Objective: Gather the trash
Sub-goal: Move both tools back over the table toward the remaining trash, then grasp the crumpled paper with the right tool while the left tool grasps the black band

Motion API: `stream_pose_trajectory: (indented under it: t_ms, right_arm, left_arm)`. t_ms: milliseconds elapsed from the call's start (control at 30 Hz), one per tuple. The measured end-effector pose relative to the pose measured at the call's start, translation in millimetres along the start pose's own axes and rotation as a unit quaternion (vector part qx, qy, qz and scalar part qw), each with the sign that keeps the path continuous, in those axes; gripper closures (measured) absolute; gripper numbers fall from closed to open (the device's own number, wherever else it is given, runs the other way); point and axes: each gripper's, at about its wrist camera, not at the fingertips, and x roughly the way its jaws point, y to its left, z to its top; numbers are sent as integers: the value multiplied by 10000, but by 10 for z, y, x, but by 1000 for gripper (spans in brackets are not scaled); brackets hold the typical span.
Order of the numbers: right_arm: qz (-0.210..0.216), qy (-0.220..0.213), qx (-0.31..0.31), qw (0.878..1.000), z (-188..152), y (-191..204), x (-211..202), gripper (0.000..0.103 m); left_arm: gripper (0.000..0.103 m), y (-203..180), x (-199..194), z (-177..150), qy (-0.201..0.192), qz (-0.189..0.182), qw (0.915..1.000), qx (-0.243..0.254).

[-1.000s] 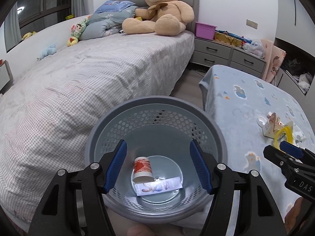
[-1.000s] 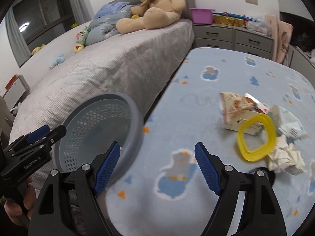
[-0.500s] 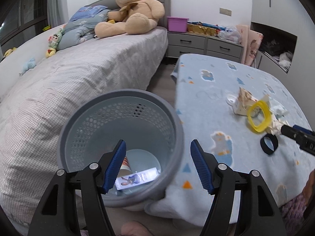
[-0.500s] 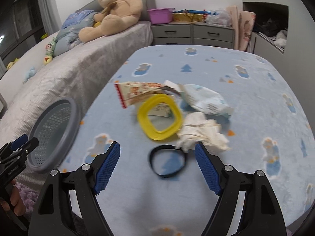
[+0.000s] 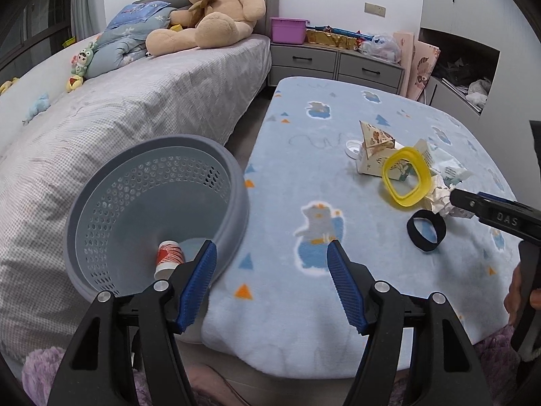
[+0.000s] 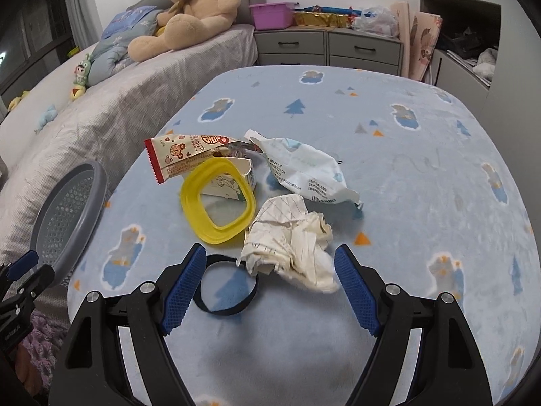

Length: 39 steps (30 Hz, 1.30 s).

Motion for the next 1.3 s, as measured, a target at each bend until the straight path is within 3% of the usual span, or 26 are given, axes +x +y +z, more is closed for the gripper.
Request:
stream_pose_trajectory:
  t_ms: [333, 433, 667, 1300]
  right_arm:
    - [89, 315, 159, 9993, -4, -241, 316, 27]
    - [180, 269, 224, 9992, -23, -310, 292, 44]
    - [389, 160, 351, 9985, -97, -434, 166, 58]
    - [638, -441, 1011, 9918, -294, -966, -380, 60]
  left_arm:
    - [38, -398, 81, 24, 106, 69, 9997, 189]
    - [38, -527, 116, 41, 145, 35, 9995, 262]
    - [38, -820, 207, 64, 239, -102, 9988, 409]
    - [38, -1595, 548, 77, 508, -550, 9941, 785]
